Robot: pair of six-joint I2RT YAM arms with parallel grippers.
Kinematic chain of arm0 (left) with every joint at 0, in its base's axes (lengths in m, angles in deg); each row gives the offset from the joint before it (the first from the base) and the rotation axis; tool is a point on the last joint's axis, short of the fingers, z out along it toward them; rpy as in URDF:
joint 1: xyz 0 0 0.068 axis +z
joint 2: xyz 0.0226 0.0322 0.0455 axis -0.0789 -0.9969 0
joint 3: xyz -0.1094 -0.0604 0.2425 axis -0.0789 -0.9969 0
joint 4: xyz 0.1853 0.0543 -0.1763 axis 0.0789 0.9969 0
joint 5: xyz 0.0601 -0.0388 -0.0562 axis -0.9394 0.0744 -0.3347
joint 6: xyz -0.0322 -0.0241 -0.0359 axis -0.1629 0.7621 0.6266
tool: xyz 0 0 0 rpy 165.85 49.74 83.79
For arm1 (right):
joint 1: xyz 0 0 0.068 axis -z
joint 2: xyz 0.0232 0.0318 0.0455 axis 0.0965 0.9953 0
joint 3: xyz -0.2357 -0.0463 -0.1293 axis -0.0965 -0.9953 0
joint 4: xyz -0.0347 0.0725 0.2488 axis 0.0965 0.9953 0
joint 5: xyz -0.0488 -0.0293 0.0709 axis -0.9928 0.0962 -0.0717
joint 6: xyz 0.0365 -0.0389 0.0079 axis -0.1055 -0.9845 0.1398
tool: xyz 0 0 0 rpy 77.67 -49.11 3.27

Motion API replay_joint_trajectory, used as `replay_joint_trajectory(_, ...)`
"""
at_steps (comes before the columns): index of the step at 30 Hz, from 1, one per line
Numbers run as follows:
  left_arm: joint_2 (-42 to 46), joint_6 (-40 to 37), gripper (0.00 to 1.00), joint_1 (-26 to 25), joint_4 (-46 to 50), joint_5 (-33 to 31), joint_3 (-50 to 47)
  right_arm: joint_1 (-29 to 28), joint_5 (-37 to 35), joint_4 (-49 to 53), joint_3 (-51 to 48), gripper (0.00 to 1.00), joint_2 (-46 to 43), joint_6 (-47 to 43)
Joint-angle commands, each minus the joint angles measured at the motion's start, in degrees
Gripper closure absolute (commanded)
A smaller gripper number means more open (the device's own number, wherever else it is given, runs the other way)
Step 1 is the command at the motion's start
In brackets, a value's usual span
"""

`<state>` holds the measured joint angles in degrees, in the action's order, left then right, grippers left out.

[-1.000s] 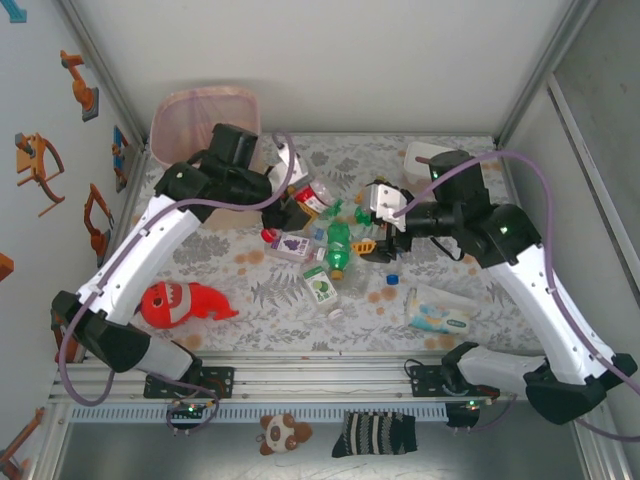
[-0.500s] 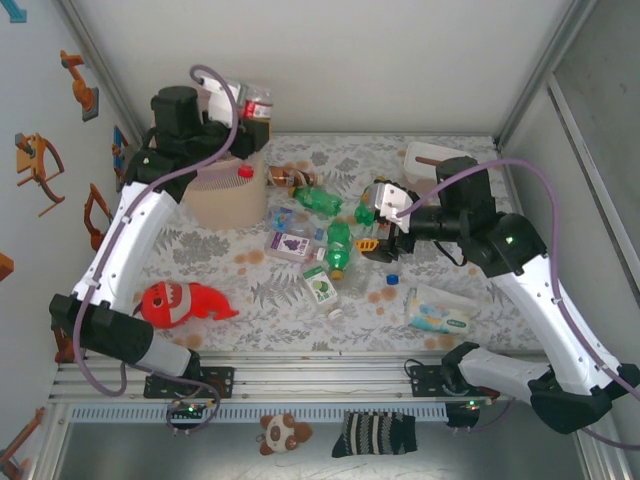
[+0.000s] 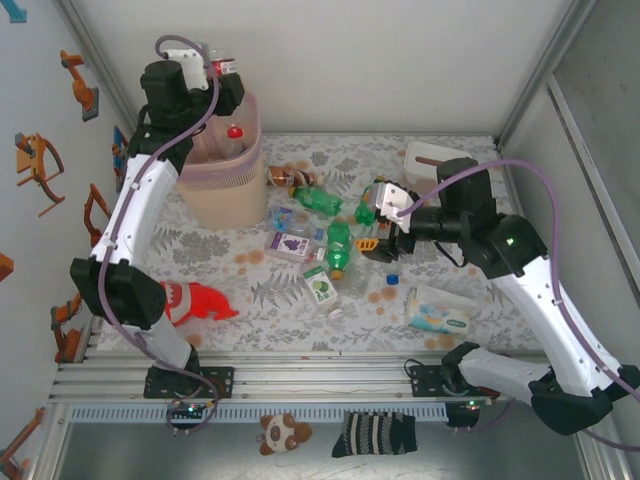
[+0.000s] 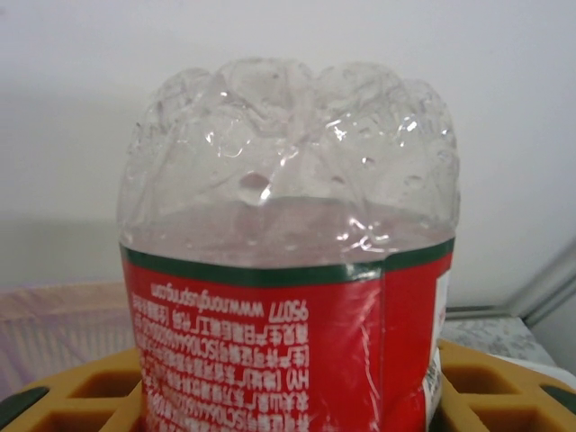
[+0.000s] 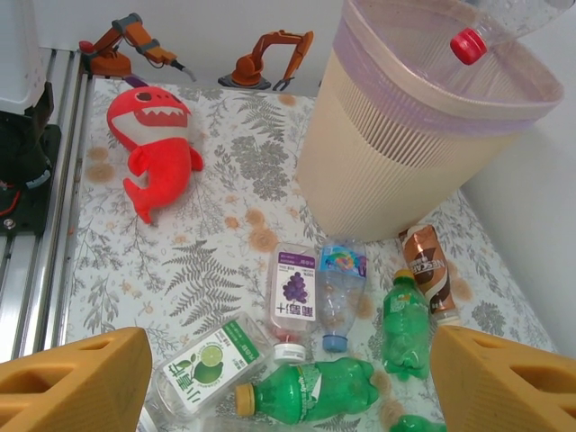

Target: Put the plastic bottles in the bin

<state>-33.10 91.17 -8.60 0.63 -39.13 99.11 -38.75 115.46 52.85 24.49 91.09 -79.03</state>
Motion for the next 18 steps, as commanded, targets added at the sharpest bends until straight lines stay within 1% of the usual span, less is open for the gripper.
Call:
replay_joint_trajectory(1, -3.4, 1.6, 0.49, 0.6, 1.0, -2.8, 4.5, -0.4, 0.2, -1.6, -1.0, 0.2, -1.4, 1.7)
replay_joint_trajectory(5, -6.7, 1.5, 0.49, 1.1, 3.3, -4.3, 4.8, -0.4, 0.1, -1.5, -1.8, 0.21, -2.2, 2.2)
replay_joint_trajectory(11, -8.7, 2.3, 0.51, 1.3, 6.0, -8.0, 0.3, -0.5, -0.4, -1.3, -2.8, 0.21, -3.2, 2.8)
replay_joint_trajectory(14, -9.3, 4.1, 0.52, 1.3, 8.8, -10.4, -1.2, -0.5, -0.5, -1.3, -3.2, 0.21, -3.2, 2.9)
replay_joint_trajectory(18, -10.7, 3.8, 0.52, 1.3, 14.4, -9.3, -1.7, -0.5, -0.5, -1.5, -3.4, 0.21, -3.0, 3.1)
